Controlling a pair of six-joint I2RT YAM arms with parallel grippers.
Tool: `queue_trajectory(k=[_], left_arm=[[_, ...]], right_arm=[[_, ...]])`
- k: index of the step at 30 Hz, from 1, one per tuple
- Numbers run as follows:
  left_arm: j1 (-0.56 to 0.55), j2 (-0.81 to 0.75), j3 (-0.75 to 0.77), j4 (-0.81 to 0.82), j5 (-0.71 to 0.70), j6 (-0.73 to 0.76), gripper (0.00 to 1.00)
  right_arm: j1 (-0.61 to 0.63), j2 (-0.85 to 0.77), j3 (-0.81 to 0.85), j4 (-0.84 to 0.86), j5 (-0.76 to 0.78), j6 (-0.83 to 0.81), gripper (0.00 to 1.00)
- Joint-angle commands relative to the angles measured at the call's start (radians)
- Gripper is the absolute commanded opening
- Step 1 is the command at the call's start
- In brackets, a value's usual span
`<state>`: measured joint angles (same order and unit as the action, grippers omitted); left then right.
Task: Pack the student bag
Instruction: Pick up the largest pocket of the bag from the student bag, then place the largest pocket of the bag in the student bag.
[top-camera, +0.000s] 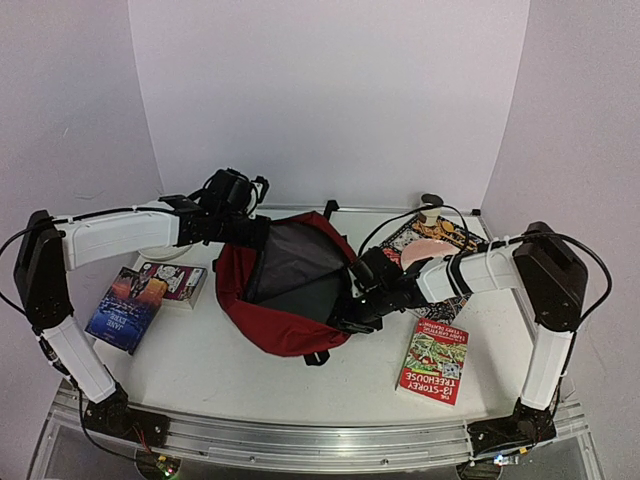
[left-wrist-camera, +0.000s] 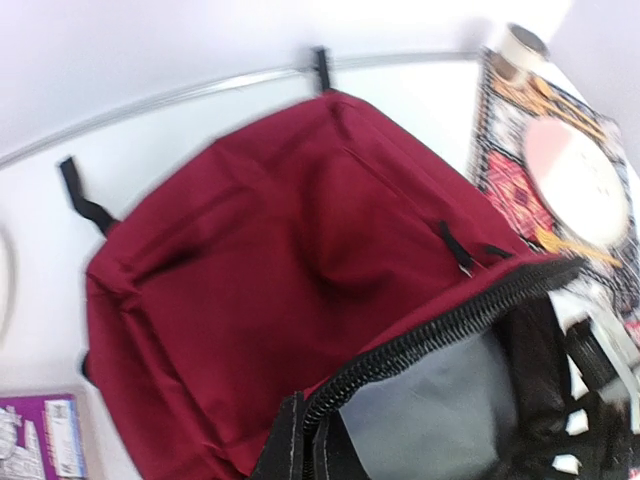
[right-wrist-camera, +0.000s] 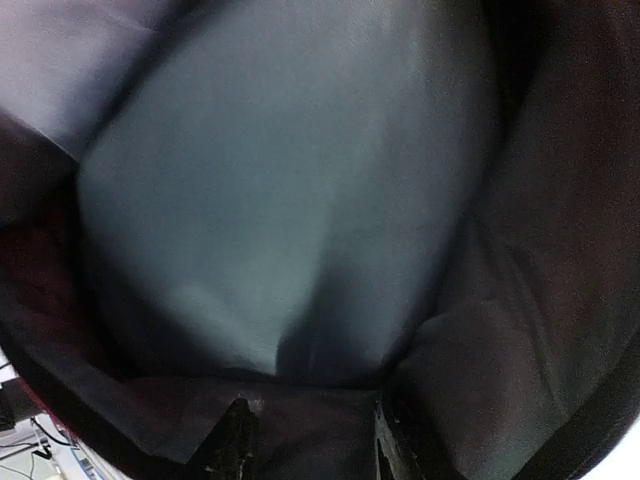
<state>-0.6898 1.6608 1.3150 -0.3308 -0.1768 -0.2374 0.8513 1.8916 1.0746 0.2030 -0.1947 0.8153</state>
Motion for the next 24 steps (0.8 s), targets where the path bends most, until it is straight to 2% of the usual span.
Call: queue_trajectory(k=[1, 13, 20, 23, 24], left_arm=[[0.069, 0.022, 0.052, 0.080, -0.047, 0.020, 0.00], [0.154, 0.234, 0.072, 0.157, -0.170, 0.028, 0.03], [0.168, 0.261, 0.070, 0.157, -0.151, 0.052, 0.15], [0.168, 0.230, 0.061, 0.158, -0.144, 0.056, 0.25], [0.167, 0.219, 0.056, 0.157, -0.140, 0.058, 0.31]], right_arm=[[0.006, 0.017, 0.011, -0.027, 0.005, -0.016, 0.41], [0.012, -0.018, 0.083, -0.030, -0.006, -0.038, 0.46], [0.010, -0.117, 0.121, -0.071, 0.047, -0.084, 0.60], [-0.003, -0.158, 0.112, -0.109, 0.066, -0.106, 0.65], [-0.012, -0.173, 0.104, -0.125, 0.073, -0.110, 0.66]])
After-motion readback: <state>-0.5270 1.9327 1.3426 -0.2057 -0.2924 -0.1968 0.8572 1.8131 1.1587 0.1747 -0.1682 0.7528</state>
